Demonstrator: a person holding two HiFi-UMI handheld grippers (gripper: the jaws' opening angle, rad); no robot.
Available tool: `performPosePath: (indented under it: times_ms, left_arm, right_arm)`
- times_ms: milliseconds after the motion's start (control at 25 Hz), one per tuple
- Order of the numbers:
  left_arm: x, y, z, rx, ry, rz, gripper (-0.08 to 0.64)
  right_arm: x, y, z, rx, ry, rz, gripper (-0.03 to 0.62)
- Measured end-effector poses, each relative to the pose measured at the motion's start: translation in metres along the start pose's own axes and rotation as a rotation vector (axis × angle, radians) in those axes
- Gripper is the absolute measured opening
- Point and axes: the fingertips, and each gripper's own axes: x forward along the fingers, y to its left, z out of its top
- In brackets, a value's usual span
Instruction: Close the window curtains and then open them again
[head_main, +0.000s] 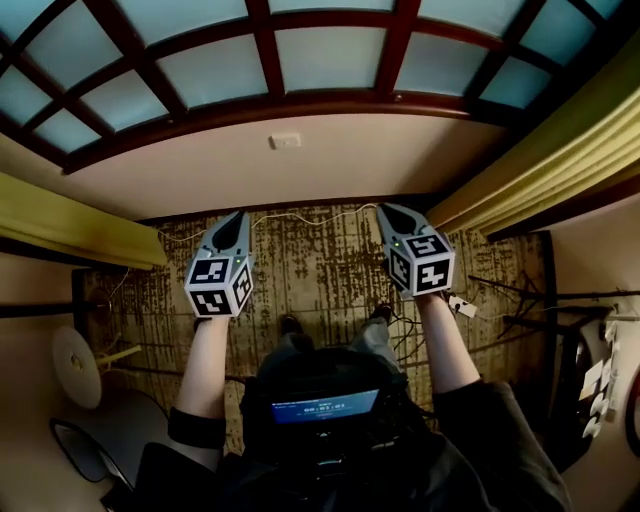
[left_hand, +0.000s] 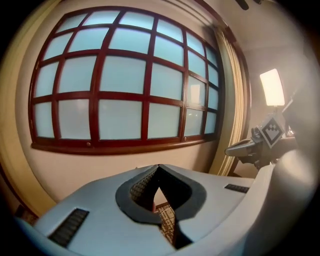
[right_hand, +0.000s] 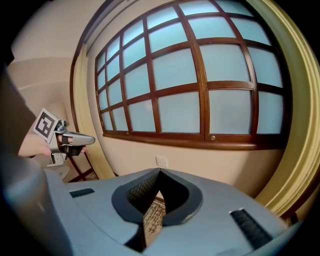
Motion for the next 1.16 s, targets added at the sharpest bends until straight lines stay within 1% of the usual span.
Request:
performPosePath:
  times_ms: [120,280,520,840,1160]
  left_arm:
    - [-0.009,0.011,-0.007,-0.002,0.0,0.013,0.002]
    - [-0.015,0.014,-0.01,-0.009,-0.002,0.022,0.002]
    - [-0.011,0.006,-0.01,-0.02,0.004,0.011,0.002]
    - [-0.002,-0.011,-0.003,0.013,0.01,0.002,0.002]
    - [0.0,-0.021,-0.007,0.018,0.024,-0.003,0.002]
  right_arm:
    - [0.004,0.011,0.0,-0.02,0.01,0.005,0.011]
    - [0.004,0.015,0.004,-0.051,0.022,0.006,0.011]
    - [0.001,0.006,0.009,-0.069,0.022,0.007,0.011]
    - [-0.002,-0.008,0.012,-0.071,0.016,0.011,0.011]
    - [-0.009,-0.018,0.008,-0.072,0.018,0.009,0.011]
